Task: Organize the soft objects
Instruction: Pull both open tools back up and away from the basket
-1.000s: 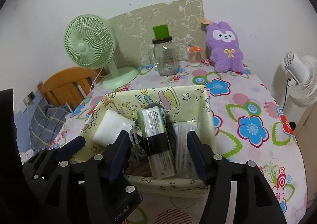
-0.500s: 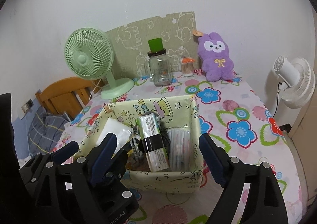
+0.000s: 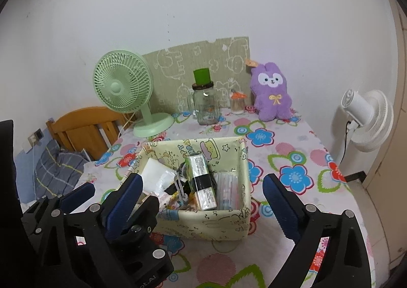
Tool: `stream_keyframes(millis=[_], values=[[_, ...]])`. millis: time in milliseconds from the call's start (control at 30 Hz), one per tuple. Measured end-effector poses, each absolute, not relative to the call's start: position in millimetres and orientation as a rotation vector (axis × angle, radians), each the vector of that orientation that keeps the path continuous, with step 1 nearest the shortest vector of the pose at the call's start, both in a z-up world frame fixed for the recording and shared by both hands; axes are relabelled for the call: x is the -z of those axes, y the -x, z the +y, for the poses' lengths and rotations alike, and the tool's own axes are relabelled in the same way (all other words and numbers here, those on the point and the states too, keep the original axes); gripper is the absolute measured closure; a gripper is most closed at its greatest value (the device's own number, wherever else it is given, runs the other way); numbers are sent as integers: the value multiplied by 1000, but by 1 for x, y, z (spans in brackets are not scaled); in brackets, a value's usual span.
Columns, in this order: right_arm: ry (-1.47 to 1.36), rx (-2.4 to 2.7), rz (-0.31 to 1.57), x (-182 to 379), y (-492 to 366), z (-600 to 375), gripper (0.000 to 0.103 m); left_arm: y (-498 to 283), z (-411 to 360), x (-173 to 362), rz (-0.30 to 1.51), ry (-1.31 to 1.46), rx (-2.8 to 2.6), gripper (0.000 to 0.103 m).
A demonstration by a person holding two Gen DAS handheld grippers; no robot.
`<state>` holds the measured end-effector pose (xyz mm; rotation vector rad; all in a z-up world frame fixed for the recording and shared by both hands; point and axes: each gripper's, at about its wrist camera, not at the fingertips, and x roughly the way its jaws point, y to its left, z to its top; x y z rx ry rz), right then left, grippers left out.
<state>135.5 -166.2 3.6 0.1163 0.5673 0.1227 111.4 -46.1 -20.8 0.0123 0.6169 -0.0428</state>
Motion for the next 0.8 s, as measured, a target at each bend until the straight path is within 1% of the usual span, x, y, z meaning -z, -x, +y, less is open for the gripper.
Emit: stream_keyframes(millis=[300, 367, 400, 433, 533, 800], values=[[-110, -94, 515, -23, -101, -172, 2, -79, -37, 4, 575, 14, 41, 13], [-107, -84, 510, -27, -93, -174, 2, -70, -34, 0, 570, 19, 47, 8], [-105, -79, 505, -29, -87, -176, 2, -66, -32, -3, 559, 21, 48, 3], [-100, -75, 493, -32, -81, -176, 2, -59, -30, -6, 544, 20, 43, 1], [-70, -55, 453, -42, -63, -176, 0, -45, -26, -13, 512, 12, 45, 0], [-44, -28, 409, -57, -32, -178, 0, -13, -15, -24, 461, 18, 36, 0]])
